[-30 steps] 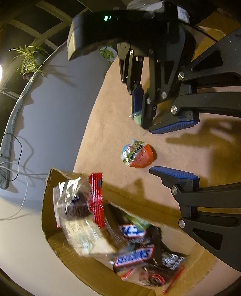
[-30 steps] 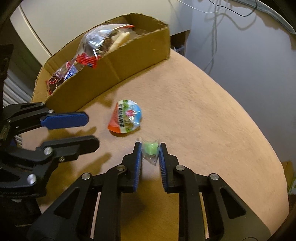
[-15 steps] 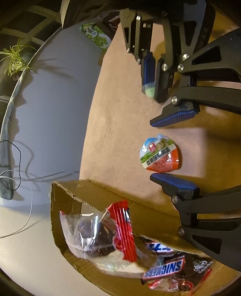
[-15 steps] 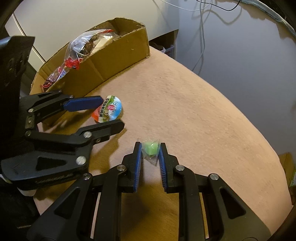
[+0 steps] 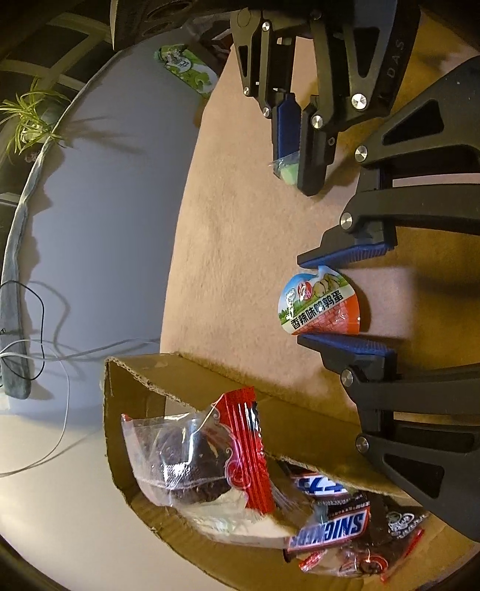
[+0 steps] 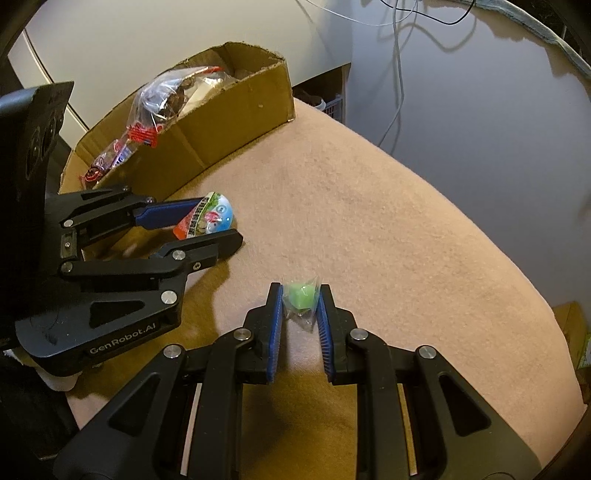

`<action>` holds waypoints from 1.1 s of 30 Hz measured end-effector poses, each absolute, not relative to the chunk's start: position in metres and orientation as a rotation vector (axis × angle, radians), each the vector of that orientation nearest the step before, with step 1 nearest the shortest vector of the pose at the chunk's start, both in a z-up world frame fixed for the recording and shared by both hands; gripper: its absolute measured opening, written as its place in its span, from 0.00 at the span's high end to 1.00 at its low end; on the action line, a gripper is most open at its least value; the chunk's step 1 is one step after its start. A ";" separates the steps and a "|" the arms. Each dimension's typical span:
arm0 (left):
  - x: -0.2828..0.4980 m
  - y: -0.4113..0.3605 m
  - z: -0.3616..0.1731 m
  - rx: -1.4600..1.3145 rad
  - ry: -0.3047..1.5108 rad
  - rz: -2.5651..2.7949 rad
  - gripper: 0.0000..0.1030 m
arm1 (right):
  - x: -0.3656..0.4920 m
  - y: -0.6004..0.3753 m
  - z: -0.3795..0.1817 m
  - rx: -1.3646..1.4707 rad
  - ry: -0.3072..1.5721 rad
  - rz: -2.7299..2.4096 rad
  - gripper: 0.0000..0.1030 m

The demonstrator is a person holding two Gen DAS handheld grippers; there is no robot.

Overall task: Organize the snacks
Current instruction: 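Grasp the small green candy with the right tool while the left tool grasps the round orange candy, then carry the round orange candy and green candy over the box with both tools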

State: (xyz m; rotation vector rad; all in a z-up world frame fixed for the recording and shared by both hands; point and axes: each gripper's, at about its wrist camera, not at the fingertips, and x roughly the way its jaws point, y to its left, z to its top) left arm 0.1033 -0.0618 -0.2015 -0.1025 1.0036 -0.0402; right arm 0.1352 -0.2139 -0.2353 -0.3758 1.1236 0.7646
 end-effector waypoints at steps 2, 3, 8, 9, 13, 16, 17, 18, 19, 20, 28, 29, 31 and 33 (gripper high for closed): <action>0.100 -0.060 -0.196 -0.108 1.001 -0.049 0.68 | 0.134 -0.215 -0.231 -0.368 1.122 0.759 0.82; 0.099 -0.059 -0.193 -0.112 0.999 -0.054 0.68 | 0.134 -0.216 -0.228 -0.362 1.121 0.757 0.82; 0.089 -0.051 -0.170 -0.137 0.978 -0.077 0.68 | 0.130 -0.215 -0.208 -0.338 1.109 0.752 0.82; 0.086 -0.047 -0.163 -0.140 0.971 -0.081 0.68 | 0.129 -0.213 -0.202 -0.336 1.104 0.752 0.82; 0.074 -0.031 -0.144 -0.157 0.949 -0.078 0.68 | 0.123 -0.199 -0.181 -0.335 1.081 0.766 0.82; 0.066 -0.015 -0.133 -0.168 0.939 -0.064 0.68 | 0.119 -0.182 -0.166 -0.337 1.062 0.784 0.82; 0.063 -0.010 -0.130 -0.171 0.936 -0.059 0.68 | 0.119 -0.176 -0.162 -0.338 1.058 0.789 0.82; 0.061 -0.006 -0.129 -0.173 0.934 -0.054 0.68 | 0.117 -0.169 -0.159 -0.338 1.054 0.796 0.82; 0.059 0.002 -0.126 -0.173 0.931 -0.043 0.68 | 0.117 -0.163 -0.156 -0.339 1.051 0.801 0.82; 0.058 0.007 -0.125 -0.175 0.929 -0.036 0.68 | 0.116 -0.156 -0.153 -0.339 1.048 0.807 0.82; 0.048 0.053 -0.119 -0.207 0.928 0.029 0.68 | 0.108 -0.104 -0.144 -0.347 1.040 0.856 0.82; 0.047 0.056 -0.119 -0.210 0.928 0.034 0.68 | 0.107 -0.097 -0.144 -0.349 1.041 0.861 0.82; 0.043 0.065 -0.119 -0.216 0.926 0.045 0.68 | 0.106 -0.087 -0.144 -0.352 1.043 0.869 0.82; 0.041 0.072 -0.118 -0.223 0.923 0.053 0.68 | 0.104 -0.080 -0.144 -0.354 1.043 0.873 0.82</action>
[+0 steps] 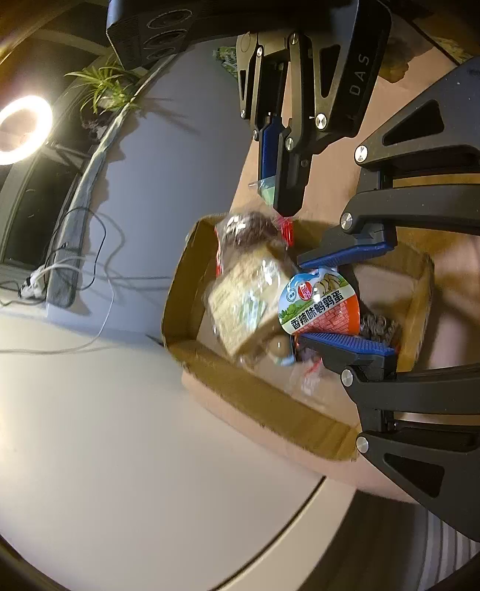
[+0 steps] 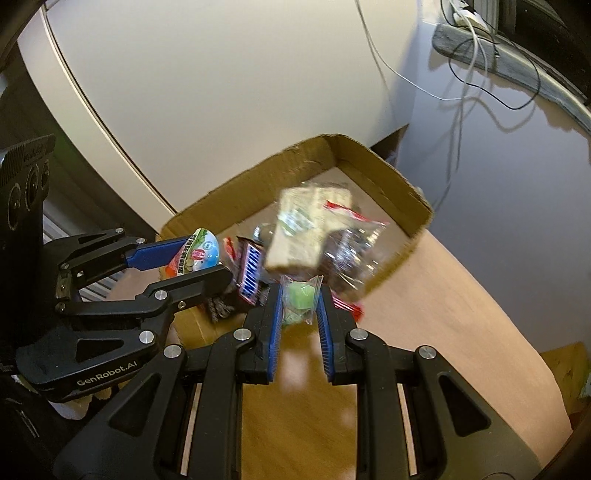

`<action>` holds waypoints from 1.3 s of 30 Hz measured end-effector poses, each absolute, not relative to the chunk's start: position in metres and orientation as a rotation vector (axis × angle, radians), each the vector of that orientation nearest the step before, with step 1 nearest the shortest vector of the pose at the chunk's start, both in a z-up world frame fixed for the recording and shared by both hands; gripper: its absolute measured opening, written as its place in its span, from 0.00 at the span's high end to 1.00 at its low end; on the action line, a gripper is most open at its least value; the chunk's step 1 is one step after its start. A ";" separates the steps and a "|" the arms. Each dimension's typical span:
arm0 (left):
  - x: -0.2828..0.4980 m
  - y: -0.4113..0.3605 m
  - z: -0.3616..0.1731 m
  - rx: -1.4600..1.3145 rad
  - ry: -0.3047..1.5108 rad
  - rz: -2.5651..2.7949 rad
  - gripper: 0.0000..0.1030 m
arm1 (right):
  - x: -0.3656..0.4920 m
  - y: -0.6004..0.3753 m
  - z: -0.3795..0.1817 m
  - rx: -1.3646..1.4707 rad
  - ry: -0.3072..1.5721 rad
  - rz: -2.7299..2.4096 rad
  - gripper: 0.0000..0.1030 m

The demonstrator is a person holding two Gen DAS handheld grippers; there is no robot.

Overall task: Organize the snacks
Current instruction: 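Carry the round orange candy and green candy over the box with both tools, then open both tools to drop the two candies into the box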

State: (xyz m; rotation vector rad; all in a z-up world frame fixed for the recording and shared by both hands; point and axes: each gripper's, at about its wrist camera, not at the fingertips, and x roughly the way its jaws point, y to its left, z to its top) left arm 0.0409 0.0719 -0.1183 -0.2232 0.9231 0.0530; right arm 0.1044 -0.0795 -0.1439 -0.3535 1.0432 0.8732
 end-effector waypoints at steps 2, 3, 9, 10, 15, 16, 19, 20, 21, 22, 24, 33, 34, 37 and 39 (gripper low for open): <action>0.040 0.079 -0.118 -0.231 0.921 0.060 0.68 | 0.103 -0.072 -0.144 -0.358 1.045 0.877 0.82; 0.039 0.081 -0.118 -0.232 0.921 0.063 0.68 | 0.102 -0.070 -0.144 -0.361 1.045 0.878 0.82; 0.036 0.095 -0.117 -0.247 0.919 0.076 0.66 | 0.102 -0.059 -0.144 -0.370 1.049 0.879 0.82; 0.036 0.097 -0.117 -0.247 0.917 0.080 0.64 | 0.101 -0.058 -0.144 -0.370 1.047 0.881 0.81; 0.036 0.101 -0.115 -0.243 0.910 0.097 0.62 | 0.103 -0.053 -0.141 -0.371 1.041 0.884 0.76; 0.037 0.102 -0.114 -0.242 0.908 0.101 0.62 | 0.103 -0.052 -0.141 -0.372 1.038 0.883 0.73; 0.036 0.105 -0.112 -0.243 0.901 0.113 0.62 | 0.103 -0.052 -0.140 -0.372 1.027 0.887 0.59; 0.036 0.106 -0.111 -0.245 0.899 0.115 0.61 | 0.103 -0.051 -0.139 -0.370 1.025 0.888 0.58; 0.035 0.107 -0.111 -0.245 0.899 0.118 0.61 | 0.103 -0.051 -0.138 -0.368 1.023 0.888 0.57; 0.035 0.108 -0.111 -0.244 0.898 0.122 0.61 | 0.103 -0.051 -0.137 -0.366 1.021 0.888 0.57; 0.033 0.109 -0.109 -0.242 0.896 0.126 0.61 | 0.103 -0.051 -0.136 -0.364 1.017 0.885 0.56; 0.023 0.109 -0.096 -0.234 0.871 0.132 0.55 | 0.091 -0.066 -0.124 -0.315 1.003 0.868 0.48; 0.022 0.108 -0.095 -0.233 0.871 0.132 0.55 | 0.089 -0.068 -0.123 -0.306 1.002 0.865 0.48; 0.018 0.107 -0.092 -0.234 0.872 0.131 0.55 | 0.083 -0.075 -0.119 -0.287 0.998 0.858 0.48; 0.015 0.105 -0.090 -0.230 0.872 0.131 0.55 | 0.078 -0.080 -0.117 -0.278 0.996 0.851 0.47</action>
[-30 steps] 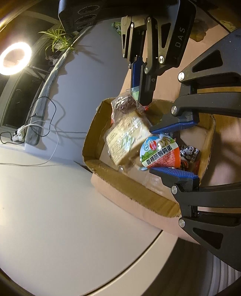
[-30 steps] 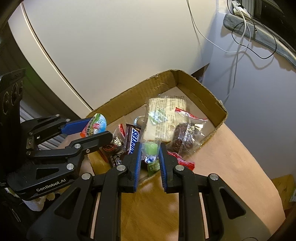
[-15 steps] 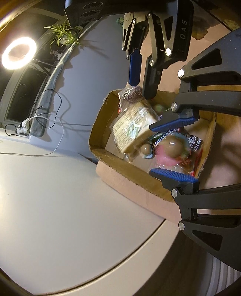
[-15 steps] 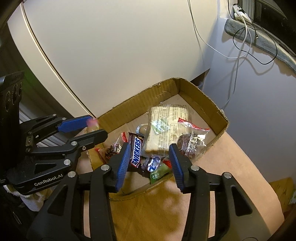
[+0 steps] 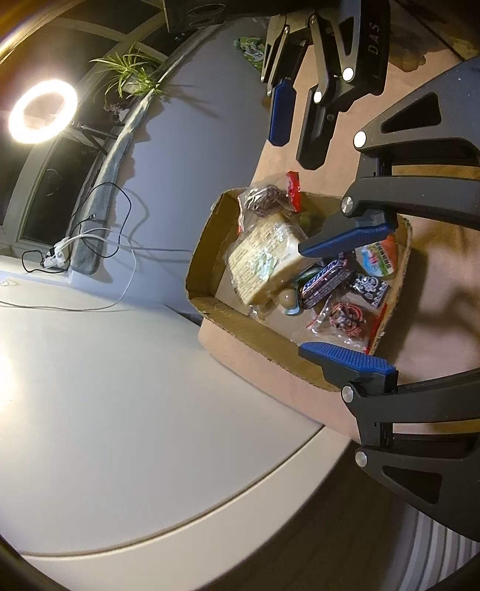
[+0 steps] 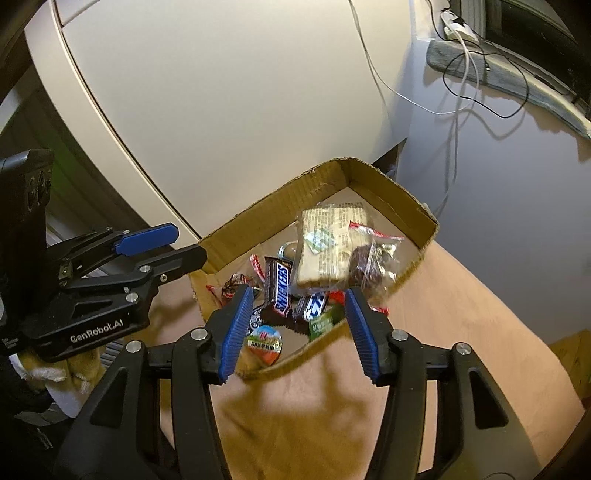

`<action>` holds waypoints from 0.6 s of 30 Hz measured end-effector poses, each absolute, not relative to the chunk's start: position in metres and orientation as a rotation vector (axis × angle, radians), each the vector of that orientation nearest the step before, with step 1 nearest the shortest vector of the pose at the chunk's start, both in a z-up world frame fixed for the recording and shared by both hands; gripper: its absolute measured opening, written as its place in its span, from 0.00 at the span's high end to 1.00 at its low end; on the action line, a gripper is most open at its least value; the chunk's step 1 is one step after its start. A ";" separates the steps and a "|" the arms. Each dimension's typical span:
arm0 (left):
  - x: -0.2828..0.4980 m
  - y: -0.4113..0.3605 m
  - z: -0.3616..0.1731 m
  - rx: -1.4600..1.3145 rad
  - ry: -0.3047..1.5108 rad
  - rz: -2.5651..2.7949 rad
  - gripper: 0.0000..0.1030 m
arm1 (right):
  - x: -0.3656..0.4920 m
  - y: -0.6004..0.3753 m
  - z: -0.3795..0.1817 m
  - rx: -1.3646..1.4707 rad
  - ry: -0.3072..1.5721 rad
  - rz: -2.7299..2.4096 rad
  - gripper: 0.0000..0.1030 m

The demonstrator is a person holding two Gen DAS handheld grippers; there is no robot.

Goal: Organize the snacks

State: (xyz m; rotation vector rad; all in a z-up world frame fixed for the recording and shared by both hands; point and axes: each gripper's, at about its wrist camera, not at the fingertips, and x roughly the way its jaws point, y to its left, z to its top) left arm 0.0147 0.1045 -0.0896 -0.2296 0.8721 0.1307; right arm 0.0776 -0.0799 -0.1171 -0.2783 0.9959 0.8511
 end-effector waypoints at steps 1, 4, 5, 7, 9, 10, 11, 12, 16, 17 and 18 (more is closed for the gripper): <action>0.013 0.104 -0.089 -0.230 0.873 0.130 0.54 | 0.075 -0.083 -0.116 -0.276 0.996 0.848 0.47; 0.005 0.098 -0.085 -0.229 0.873 0.130 0.45 | 0.066 -0.091 -0.115 -0.274 0.992 0.827 0.41; 0.003 0.096 -0.084 -0.228 0.874 0.129 0.45 | 0.064 -0.093 -0.114 -0.272 0.990 0.822 0.39; -0.001 0.091 -0.083 -0.224 0.878 0.124 0.42 | 0.059 -0.099 -0.114 -0.265 0.989 0.810 0.36; -0.004 0.087 -0.083 -0.221 0.881 0.124 0.39 | 0.054 -0.104 -0.114 -0.268 0.990 0.789 0.33; -0.006 0.085 -0.082 -0.222 0.882 0.126 0.38 | 0.052 -0.105 -0.114 -0.271 0.989 0.777 0.32; -0.008 0.084 -0.082 -0.225 0.882 0.127 0.38 | 0.050 -0.108 -0.114 -0.276 0.986 0.764 0.31; -0.010 0.082 -0.081 -0.227 0.882 0.128 0.38 | 0.047 -0.109 -0.113 -0.279 0.983 0.756 0.29; -0.014 0.077 -0.079 -0.212 0.881 0.135 0.34 | 0.043 -0.116 -0.110 -0.280 0.969 0.728 0.25; -0.014 0.076 -0.078 -0.211 0.881 0.137 0.34 | 0.043 -0.118 -0.109 -0.274 0.968 0.725 0.25; -0.014 0.076 -0.078 -0.213 0.881 0.140 0.33 | 0.043 -0.119 -0.108 -0.270 0.967 0.722 0.25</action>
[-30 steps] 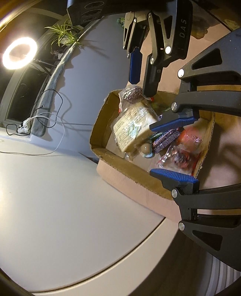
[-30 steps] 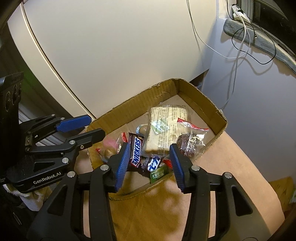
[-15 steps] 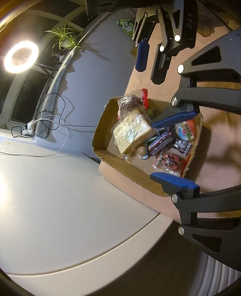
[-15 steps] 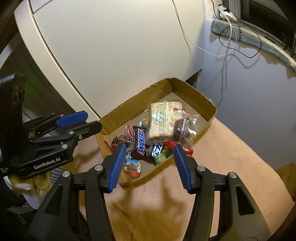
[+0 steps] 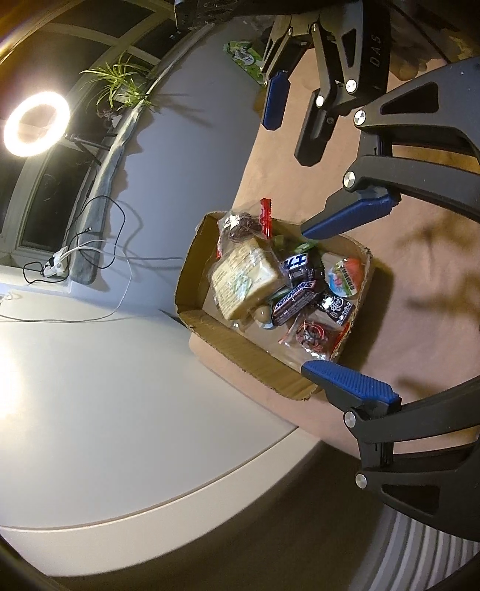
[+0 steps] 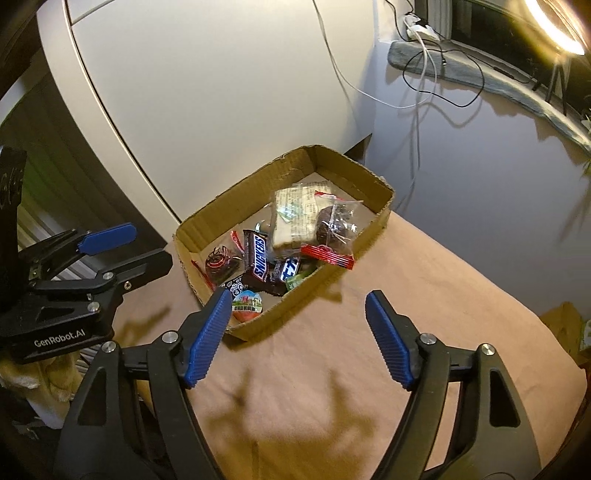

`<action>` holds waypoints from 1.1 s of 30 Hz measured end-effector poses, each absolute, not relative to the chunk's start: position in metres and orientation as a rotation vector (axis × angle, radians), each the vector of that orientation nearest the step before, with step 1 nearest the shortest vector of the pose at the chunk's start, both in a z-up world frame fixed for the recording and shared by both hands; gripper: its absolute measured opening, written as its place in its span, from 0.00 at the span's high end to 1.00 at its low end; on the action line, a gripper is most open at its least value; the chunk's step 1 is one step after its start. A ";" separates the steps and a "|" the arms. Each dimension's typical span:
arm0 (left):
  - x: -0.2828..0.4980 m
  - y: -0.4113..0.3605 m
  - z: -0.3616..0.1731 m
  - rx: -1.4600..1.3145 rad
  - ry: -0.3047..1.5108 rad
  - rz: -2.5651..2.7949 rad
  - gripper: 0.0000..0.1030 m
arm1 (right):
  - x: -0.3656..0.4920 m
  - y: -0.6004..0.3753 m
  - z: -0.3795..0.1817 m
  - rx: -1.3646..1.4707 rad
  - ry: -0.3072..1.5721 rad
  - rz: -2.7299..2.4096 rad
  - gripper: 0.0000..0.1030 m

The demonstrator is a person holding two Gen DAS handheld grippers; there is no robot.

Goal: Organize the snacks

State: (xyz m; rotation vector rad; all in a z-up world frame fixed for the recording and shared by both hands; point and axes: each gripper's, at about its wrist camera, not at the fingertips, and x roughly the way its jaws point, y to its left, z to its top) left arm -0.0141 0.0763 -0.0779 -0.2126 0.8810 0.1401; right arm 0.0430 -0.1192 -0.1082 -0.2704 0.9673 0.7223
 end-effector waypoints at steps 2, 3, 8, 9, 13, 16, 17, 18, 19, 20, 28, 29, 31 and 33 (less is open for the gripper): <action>-0.015 0.076 -0.078 -0.218 0.881 0.148 0.32 | 0.043 -0.122 -0.106 -0.264 0.965 0.715 0.25; -0.015 0.076 -0.078 -0.221 0.883 0.153 0.32 | 0.043 -0.123 -0.106 -0.262 0.964 0.714 0.25; -0.016 0.077 -0.078 -0.226 0.886 0.165 0.32 | 0.042 -0.126 -0.104 -0.261 0.963 0.708 0.24; -0.015 0.077 -0.078 -0.226 0.886 0.166 0.32 | 0.042 -0.126 -0.105 -0.262 0.963 0.707 0.24; -0.015 0.077 -0.078 -0.228 0.886 0.171 0.32 | 0.043 -0.126 -0.104 -0.266 0.959 0.704 0.24; -0.014 0.077 -0.078 -0.227 0.887 0.172 0.32 | 0.044 -0.125 -0.104 -0.268 0.958 0.703 0.24; -0.014 0.077 -0.078 -0.227 0.886 0.173 0.32 | 0.044 -0.126 -0.104 -0.268 0.959 0.702 0.24; -0.014 0.077 -0.078 -0.227 0.887 0.174 0.32 | 0.044 -0.126 -0.104 -0.268 0.959 0.703 0.24; -0.013 0.077 -0.078 -0.228 0.888 0.173 0.32 | 0.044 -0.126 -0.104 -0.268 0.959 0.703 0.24; -0.013 0.077 -0.078 -0.228 0.889 0.174 0.32 | 0.045 -0.126 -0.104 -0.268 0.960 0.702 0.24; -0.010 0.077 -0.079 -0.228 0.894 0.178 0.32 | 0.049 -0.128 -0.107 -0.267 0.967 0.698 0.24; -0.010 0.077 -0.079 -0.228 0.894 0.178 0.32 | 0.049 -0.128 -0.107 -0.266 0.968 0.697 0.24; -0.009 0.076 -0.079 -0.227 0.894 0.179 0.32 | 0.050 -0.129 -0.108 -0.267 0.969 0.698 0.24; -0.009 0.076 -0.079 -0.226 0.894 0.179 0.32 | 0.050 -0.129 -0.108 -0.267 0.970 0.698 0.24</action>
